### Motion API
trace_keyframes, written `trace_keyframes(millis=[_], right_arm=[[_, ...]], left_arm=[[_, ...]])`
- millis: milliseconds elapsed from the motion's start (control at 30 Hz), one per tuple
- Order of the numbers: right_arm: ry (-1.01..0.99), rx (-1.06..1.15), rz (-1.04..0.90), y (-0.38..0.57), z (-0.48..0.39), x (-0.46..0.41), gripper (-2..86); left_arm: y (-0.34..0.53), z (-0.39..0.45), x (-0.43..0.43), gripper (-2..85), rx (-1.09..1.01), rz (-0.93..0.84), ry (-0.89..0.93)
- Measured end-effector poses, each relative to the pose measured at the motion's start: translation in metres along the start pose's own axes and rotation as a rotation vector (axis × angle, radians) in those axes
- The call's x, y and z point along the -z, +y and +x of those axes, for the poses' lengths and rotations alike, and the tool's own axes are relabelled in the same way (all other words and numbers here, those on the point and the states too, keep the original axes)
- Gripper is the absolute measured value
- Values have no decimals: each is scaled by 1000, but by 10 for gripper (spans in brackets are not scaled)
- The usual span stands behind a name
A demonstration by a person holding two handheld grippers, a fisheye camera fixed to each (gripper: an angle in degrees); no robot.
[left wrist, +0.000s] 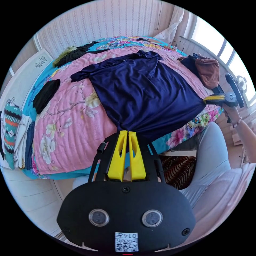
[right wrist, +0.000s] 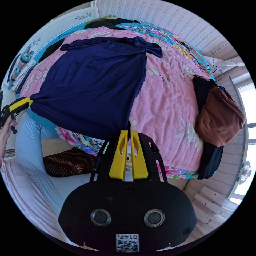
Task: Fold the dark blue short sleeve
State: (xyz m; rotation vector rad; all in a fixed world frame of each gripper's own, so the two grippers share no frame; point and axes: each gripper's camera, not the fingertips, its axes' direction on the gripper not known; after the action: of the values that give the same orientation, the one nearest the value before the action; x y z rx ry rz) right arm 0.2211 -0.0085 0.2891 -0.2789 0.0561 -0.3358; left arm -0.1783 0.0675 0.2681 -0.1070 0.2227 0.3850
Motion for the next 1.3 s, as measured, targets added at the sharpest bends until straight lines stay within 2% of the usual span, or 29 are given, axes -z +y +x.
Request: trace_keyframes(millis=[167, 300, 967, 1300], right_arm=[[-22, -33, -4, 4, 7, -3, 6], [-107, -139, 22, 11, 22, -13, 6], [-179, -168, 37, 38, 67, -3, 5], [-171, -136, 2, 66, 101, -2, -1]], left_arm=[[-31, -7, -6, -9, -41, -29, 9], [-44, -13, -48, -8, -13, -195, 78], [-32, -27, -33, -5, -37, -147, 70], [34, -74, 14, -2, 57, -80, 70]])
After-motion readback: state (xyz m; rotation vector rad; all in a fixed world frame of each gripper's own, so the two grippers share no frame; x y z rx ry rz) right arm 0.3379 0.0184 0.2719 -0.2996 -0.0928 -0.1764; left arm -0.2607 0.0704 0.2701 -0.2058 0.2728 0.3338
